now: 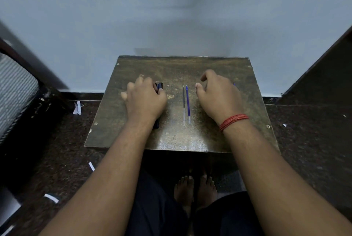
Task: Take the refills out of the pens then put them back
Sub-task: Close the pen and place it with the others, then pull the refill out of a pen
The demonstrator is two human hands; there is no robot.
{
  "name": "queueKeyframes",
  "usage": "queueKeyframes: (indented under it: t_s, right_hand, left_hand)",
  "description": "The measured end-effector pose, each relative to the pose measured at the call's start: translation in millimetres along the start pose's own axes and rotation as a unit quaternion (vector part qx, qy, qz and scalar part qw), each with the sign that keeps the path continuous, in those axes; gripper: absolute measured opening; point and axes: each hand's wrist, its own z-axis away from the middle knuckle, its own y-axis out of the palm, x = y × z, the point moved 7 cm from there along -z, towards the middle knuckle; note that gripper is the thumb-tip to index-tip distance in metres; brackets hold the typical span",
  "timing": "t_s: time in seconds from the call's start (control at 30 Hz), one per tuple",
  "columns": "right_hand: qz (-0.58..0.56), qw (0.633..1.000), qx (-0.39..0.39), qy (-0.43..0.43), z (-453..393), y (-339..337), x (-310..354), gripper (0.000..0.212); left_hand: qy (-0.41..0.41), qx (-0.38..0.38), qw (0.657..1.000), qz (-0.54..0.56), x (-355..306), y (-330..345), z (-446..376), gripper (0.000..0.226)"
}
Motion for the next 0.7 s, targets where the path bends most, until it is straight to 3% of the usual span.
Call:
queueKeyframes:
  t_s: [0.37, 0.7]
  right_hand:
    - [-0.007, 1.000, 0.000, -0.012, -4, 4, -2, 0.024]
    - [-0.050, 0.999, -0.009, -0.013, -3, -1, -2, 0.022]
  left_hand:
    - [0.045, 0.021, 0.991, -0.128, -13, 12, -3, 0.036]
    - [0.073, -0.025, 0.993, -0.086, -29, 3, -5, 0.034]
